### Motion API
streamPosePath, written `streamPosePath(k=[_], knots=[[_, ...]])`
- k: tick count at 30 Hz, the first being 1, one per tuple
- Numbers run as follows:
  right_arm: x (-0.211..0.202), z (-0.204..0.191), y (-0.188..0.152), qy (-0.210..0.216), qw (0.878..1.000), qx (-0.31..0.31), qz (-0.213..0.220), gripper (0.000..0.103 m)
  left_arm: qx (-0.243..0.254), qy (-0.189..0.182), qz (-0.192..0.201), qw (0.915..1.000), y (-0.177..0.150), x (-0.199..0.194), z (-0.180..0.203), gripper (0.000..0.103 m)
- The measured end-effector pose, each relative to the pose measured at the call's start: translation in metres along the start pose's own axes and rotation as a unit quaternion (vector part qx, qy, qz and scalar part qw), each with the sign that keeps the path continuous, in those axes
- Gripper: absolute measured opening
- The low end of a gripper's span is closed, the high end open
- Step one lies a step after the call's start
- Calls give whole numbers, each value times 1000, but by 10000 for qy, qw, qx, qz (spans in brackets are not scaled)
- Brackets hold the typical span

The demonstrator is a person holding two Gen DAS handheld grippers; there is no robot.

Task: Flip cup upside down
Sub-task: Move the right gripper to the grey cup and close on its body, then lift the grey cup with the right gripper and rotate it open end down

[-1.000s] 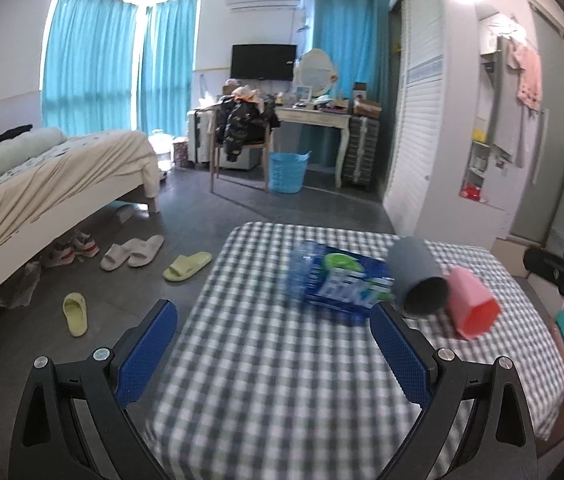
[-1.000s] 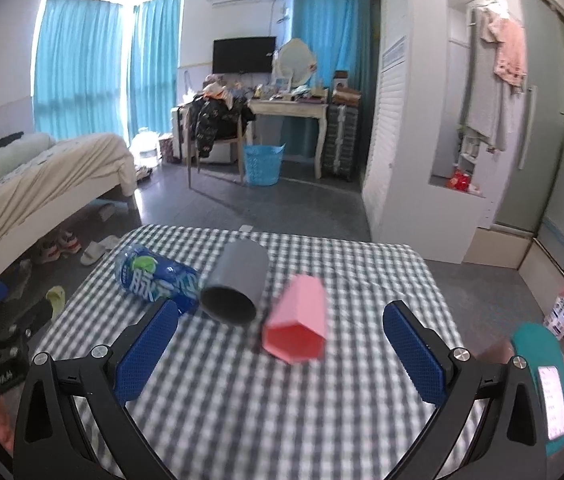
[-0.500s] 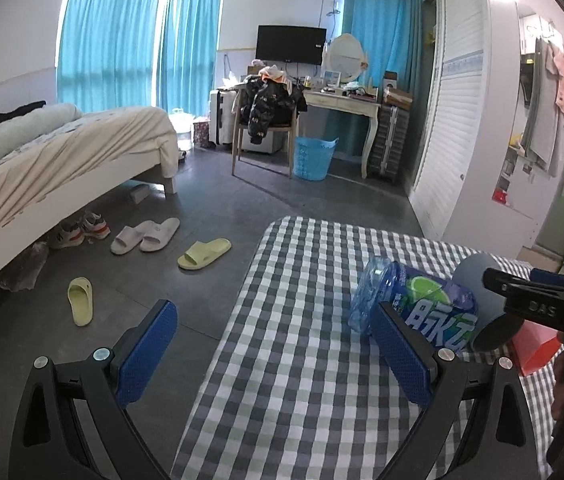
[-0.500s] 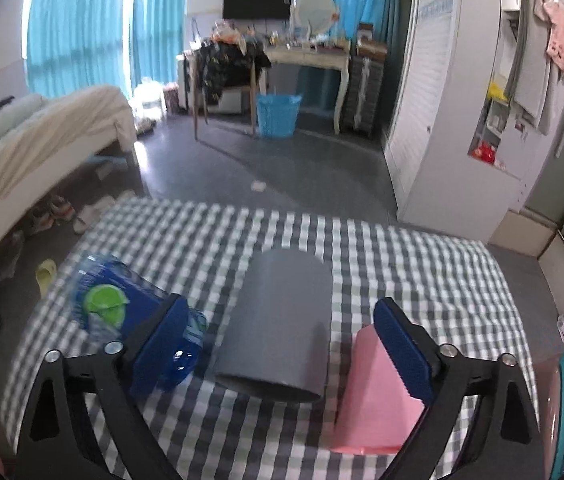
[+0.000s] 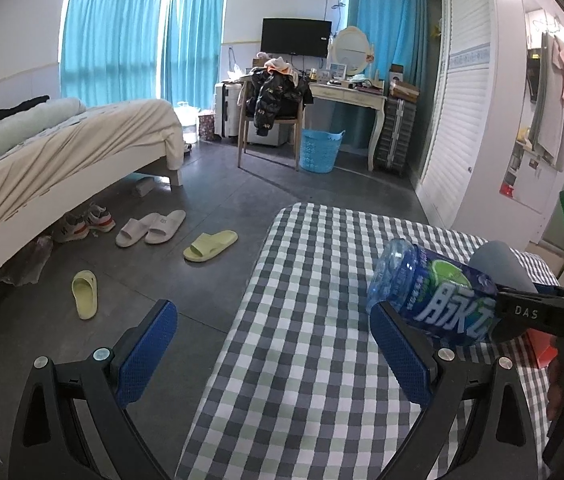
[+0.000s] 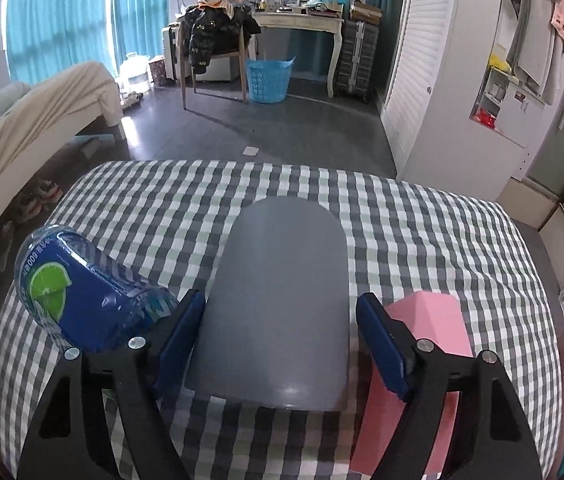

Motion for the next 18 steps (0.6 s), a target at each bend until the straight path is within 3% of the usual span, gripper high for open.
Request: streamPosePath(k=[6,18], knots=[[-12,-3,-17,107,9999,25,-40,73,58,-55,23,10000,0,-8,3,100],[-98,-49,-96,276,9992,-280,-1,72,-27,-382,248,9990,-10,-69,0,100]])
Point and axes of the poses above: each gripper's, at about its wrist camera, not at the fingertips, and x roughly the way its jaws point, z to its right, y to its top, the point moved 1 cm from there along x, roughly the way its jaws point, and after that the axes turned 12 degrees about y, right-handed, at the moved point
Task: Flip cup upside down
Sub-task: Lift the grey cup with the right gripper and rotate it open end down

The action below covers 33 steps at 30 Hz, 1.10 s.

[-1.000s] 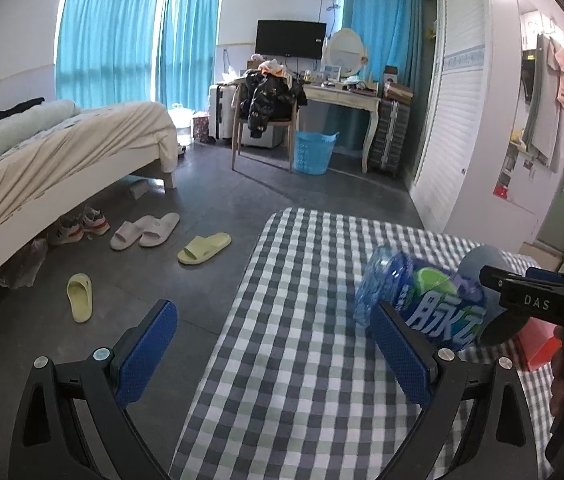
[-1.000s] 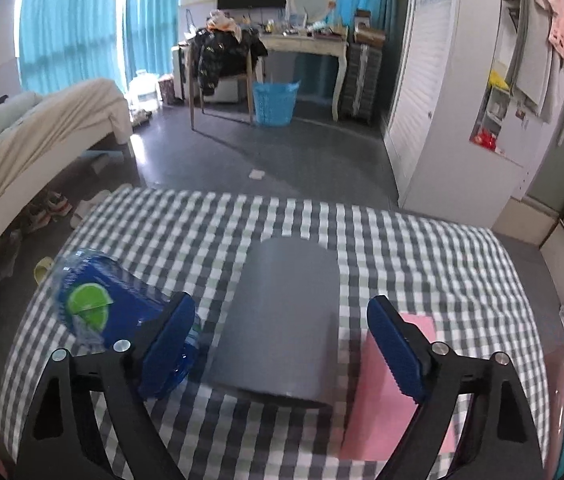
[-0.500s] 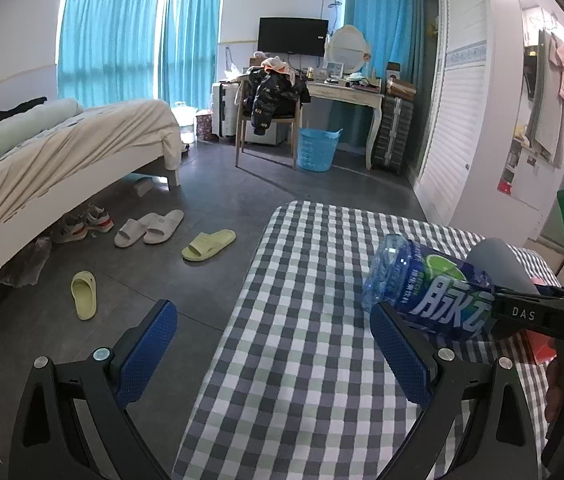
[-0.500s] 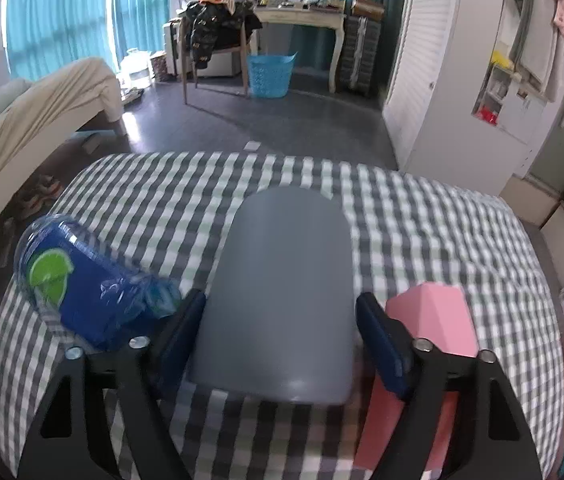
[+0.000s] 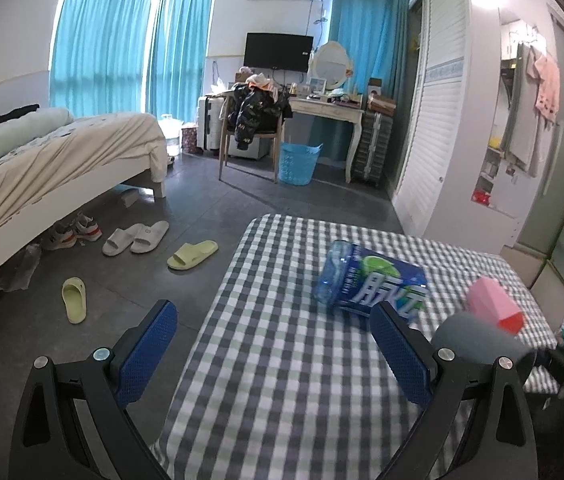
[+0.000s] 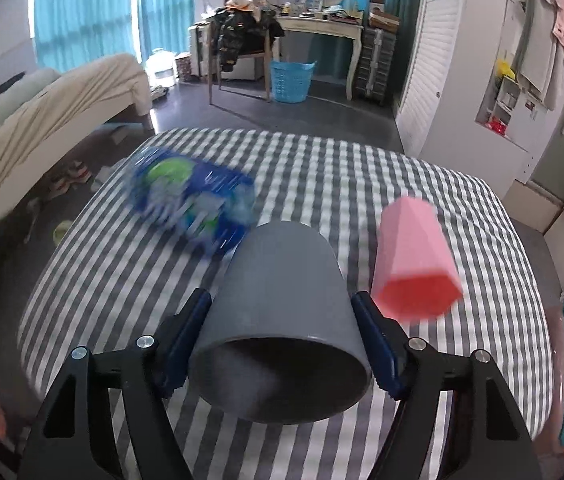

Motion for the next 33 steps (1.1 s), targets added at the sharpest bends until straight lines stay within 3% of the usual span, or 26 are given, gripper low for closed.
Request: streamPosePath(k=[8,15,18,21,25,30,33], knots=[[-25,-24,-59,155,9995,-59,-252,72,106,-7,52,9999,-9,-31,-1,100],[-31,-24,-64,346,9990,-179,-208,72,194,-17,-135,9997,-15,-36,10,100],[-34,-13,-64,577,9981,-63,-196,84,217,33,-304,9993,-20,-34,17,100],[-51,0,-61,768,9970,-82,58,86,196,117,-558,9982,-22,-28,25,100],[-83,25,-54,782,9956,-163,499,90,83,-155,-897,9958,-22,-26,47,100],[-108,70,-49,570,9945,-27,877,90,444,-460,-1221,9905,-14,-27,93,100],[-111,101,-53,546,9922,301,1080,90,831,-407,-1423,9855,-17,-24,124,100]])
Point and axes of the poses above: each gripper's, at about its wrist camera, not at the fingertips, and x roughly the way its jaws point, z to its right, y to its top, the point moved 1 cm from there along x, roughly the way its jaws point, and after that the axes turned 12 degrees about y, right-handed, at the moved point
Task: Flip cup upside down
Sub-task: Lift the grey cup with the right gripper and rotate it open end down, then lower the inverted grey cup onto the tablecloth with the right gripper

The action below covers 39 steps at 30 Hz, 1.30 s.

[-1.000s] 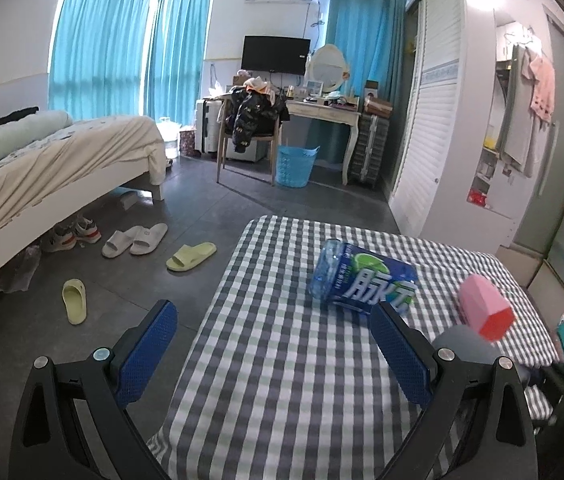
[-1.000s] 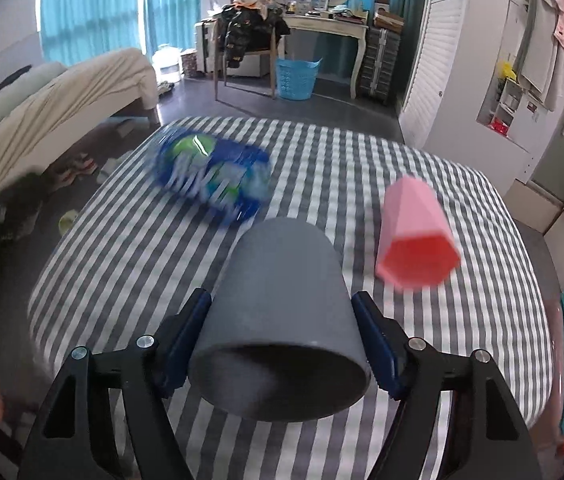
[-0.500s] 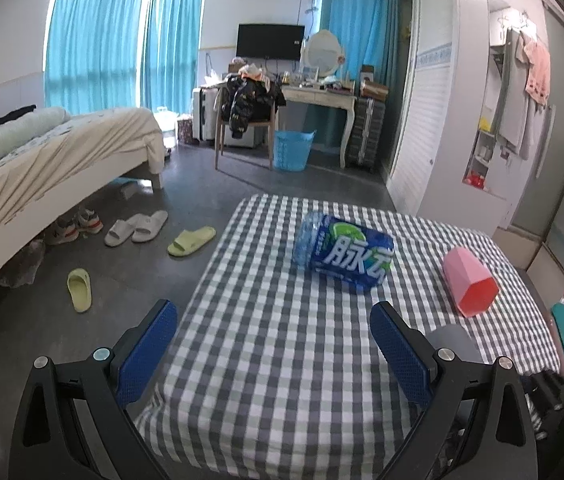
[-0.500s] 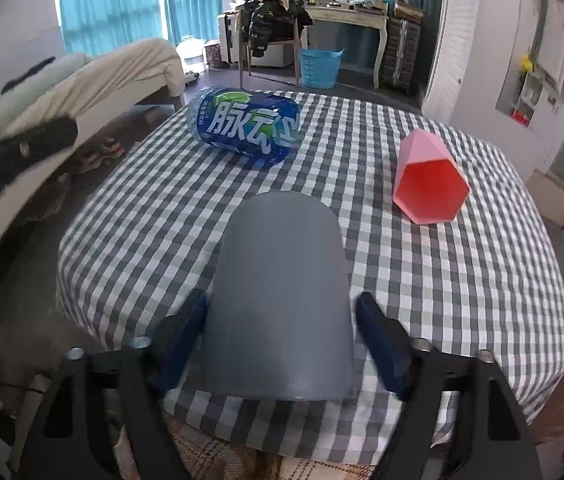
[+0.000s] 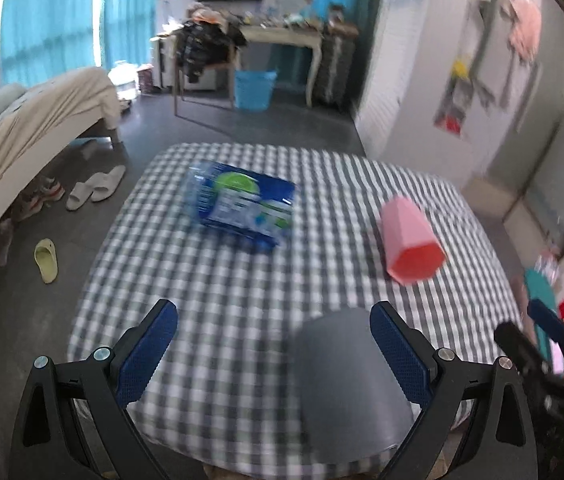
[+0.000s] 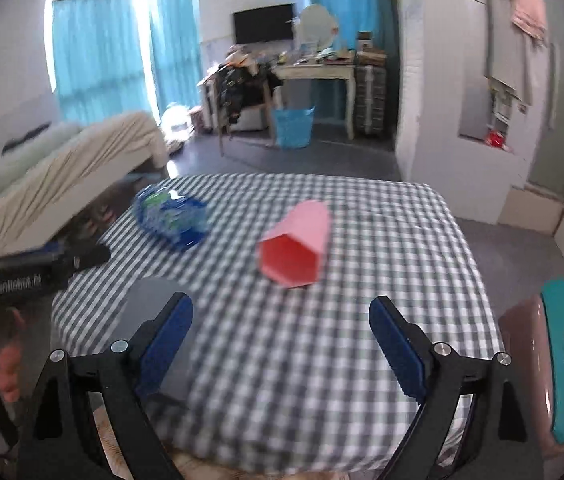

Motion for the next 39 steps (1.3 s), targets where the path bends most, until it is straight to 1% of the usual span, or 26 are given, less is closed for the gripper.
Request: streamPosePath(k=[2,4,8,10,12,15,16,17,18,19,22,24,26,30,32,35,39], knots=[[4,21,-5,40,9993,381,41,90,210,27,-152,9997,-1,6,16,100],[11,37,-12,123,9977,662,-62,90,356,56,-325,9988,-3,15,28,100],[18,47,-20,133,9971,729,-152,90,433,89,-611,9972,-5,29,39,99],[18,51,-20,166,9971,734,-133,90,469,91,-843,9953,-7,38,41,98],[18,54,-22,184,9972,721,-118,90,465,-11,-1056,9933,-9,46,44,98],[22,54,-24,272,9967,743,-167,90,589,-37,-1172,9913,-12,52,49,98],[24,54,-25,278,9967,738,-185,90,639,-57,-1198,9907,-13,53,50,96],[27,53,-26,292,9967,725,-211,90,651,-97,-1219,9904,-13,53,51,85],[28,51,-27,301,9967,718,-220,90,620,-218,-1279,9896,-13,54,51,78],[29,51,-28,308,9967,721,-227,90,591,-233,-1317,9893,-13,54,50,78],[30,51,-28,306,9964,756,-226,90,604,-292,-1226,9902,-11,49,50,78],[27,51,-27,287,9965,771,-163,90,594,-352,-1075,9918,-9,41,49,77],[22,52,-26,246,9965,789,-79,90,597,-356,-859,9939,-4,32,48,77],[16,51,-24,220,9965,805,-13,90,552,-287,-298,9976,8,11,42,77],[15,50,-24,217,9964,818,-32,90,564,-297,-103,9979,9,4,42,77],[15,48,-26,234,9962,841,-41,90,628,-143,52,9979,6,0,43,76],[12,45,-26,204,9963,832,-12,90,840,-143,251,9960,0,-2,51,75]])
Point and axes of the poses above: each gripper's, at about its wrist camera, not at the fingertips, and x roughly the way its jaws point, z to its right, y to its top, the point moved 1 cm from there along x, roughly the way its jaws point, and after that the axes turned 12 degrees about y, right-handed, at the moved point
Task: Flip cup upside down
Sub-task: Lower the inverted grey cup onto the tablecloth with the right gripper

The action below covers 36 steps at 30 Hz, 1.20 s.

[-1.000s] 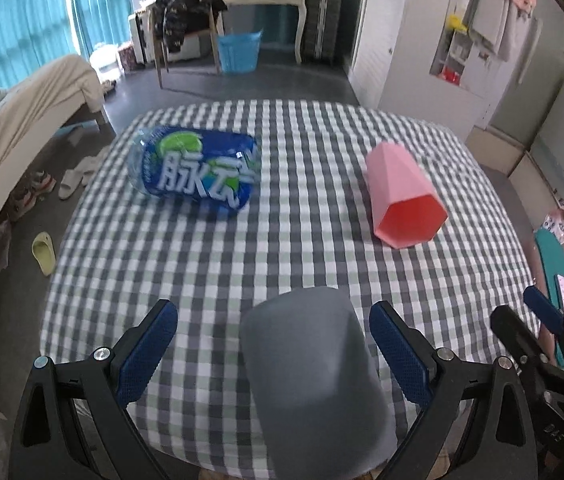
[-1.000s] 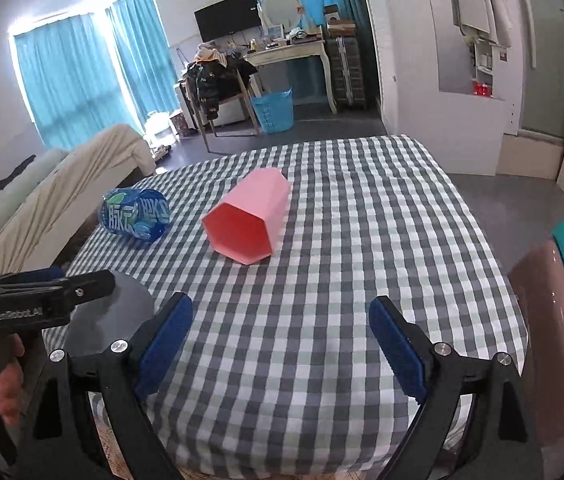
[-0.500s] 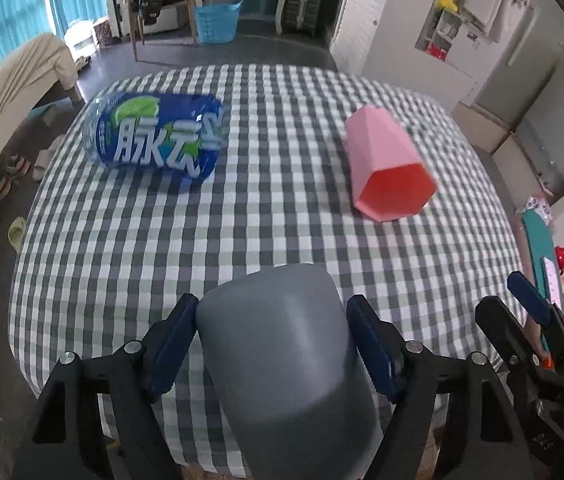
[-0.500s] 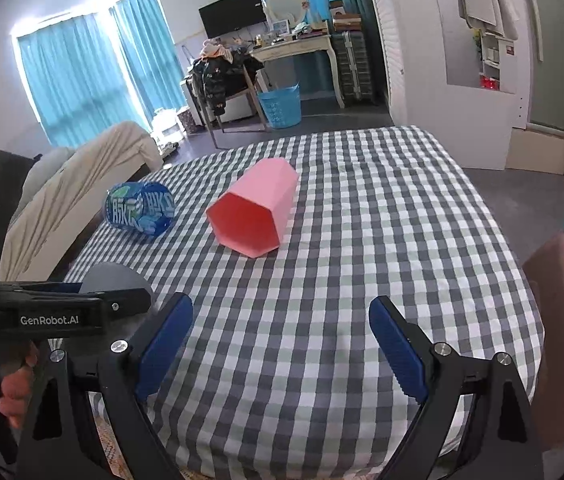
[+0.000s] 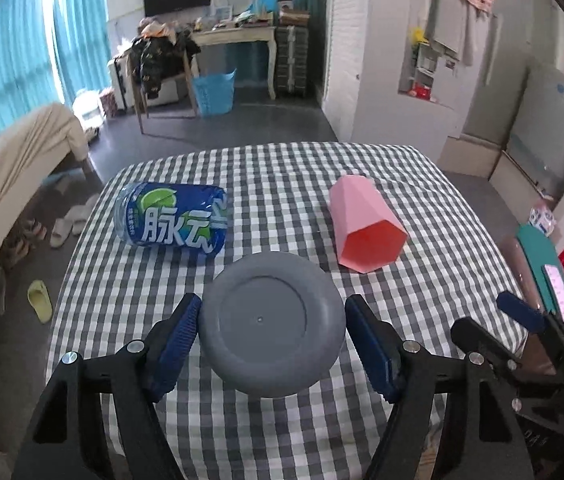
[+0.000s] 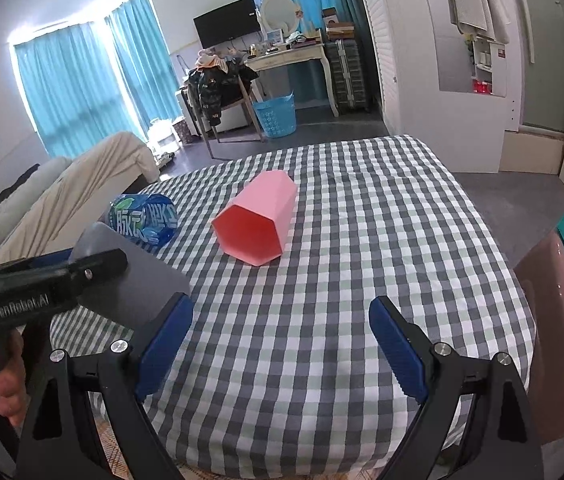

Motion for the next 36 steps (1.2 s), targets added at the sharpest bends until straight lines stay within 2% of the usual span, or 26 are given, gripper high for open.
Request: streamPosePath(k=[2,12,18,22,27,36], knots=[[-1,-1,0,-24,10000,10,14,90,41,-88,90,9999,1,1,4,74],[-8,-1,-2,-93,10000,17,23,90,65,-411,66,9991,3,17,15,73],[-13,3,-3,-175,9998,34,32,90,90,-440,135,9989,1,16,15,74],[-14,3,-2,-179,9998,24,45,90,52,-288,324,9990,1,11,12,74],[-22,-1,-2,-227,9997,-35,117,90,-14,-451,439,9980,3,3,10,74],[-44,-14,-4,-340,9990,-117,280,90,-180,-573,965,9935,15,-33,-3,74]])
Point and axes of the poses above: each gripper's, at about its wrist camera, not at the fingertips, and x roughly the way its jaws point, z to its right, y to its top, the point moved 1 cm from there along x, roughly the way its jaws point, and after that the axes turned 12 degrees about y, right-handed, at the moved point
